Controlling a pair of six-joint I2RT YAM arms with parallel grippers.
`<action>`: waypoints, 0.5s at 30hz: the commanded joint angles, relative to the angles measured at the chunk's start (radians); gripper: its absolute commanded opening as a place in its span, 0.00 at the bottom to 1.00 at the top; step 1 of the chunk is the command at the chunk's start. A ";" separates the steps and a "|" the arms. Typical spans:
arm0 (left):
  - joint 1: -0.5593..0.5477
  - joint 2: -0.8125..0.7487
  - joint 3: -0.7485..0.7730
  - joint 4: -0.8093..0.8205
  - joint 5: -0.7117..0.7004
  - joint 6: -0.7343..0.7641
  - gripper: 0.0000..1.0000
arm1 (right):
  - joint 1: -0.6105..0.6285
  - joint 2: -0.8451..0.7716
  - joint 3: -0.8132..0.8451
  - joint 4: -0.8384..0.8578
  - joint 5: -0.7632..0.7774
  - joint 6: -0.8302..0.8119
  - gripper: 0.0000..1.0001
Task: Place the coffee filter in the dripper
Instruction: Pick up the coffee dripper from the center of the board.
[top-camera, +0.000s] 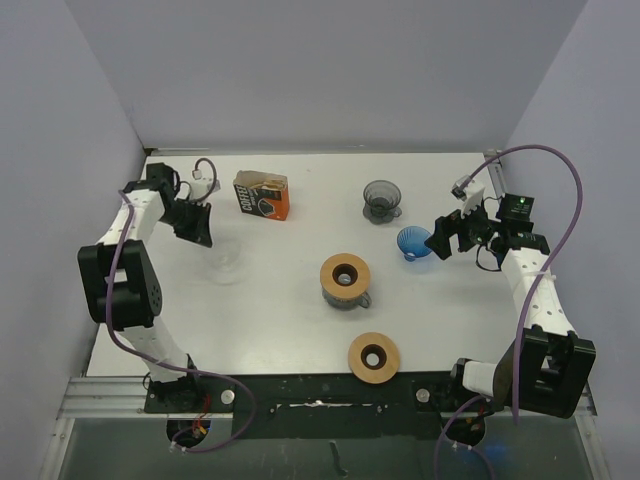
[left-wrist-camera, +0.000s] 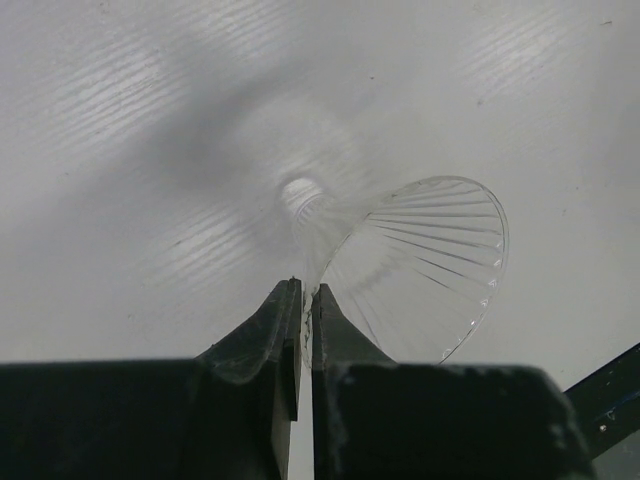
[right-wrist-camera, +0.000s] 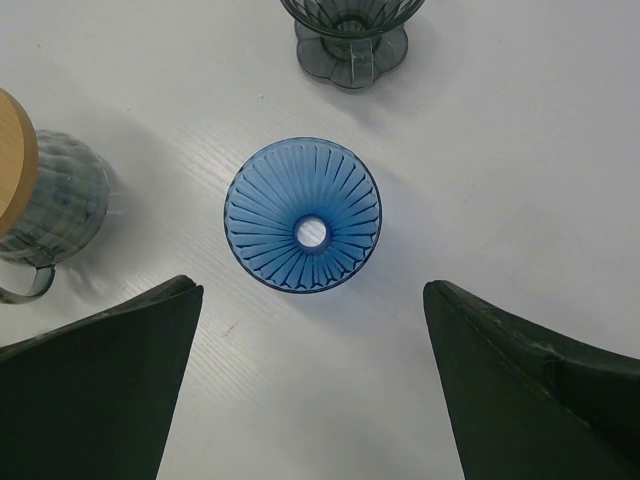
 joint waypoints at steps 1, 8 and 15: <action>-0.045 -0.078 0.075 -0.060 0.065 -0.010 0.00 | -0.003 -0.023 0.000 0.030 0.000 -0.012 0.98; -0.138 -0.138 0.150 -0.135 0.060 -0.028 0.00 | -0.004 -0.042 -0.004 0.033 -0.017 -0.010 0.98; -0.230 -0.151 0.259 -0.209 0.089 -0.057 0.00 | -0.012 -0.062 -0.006 0.029 -0.053 -0.021 0.98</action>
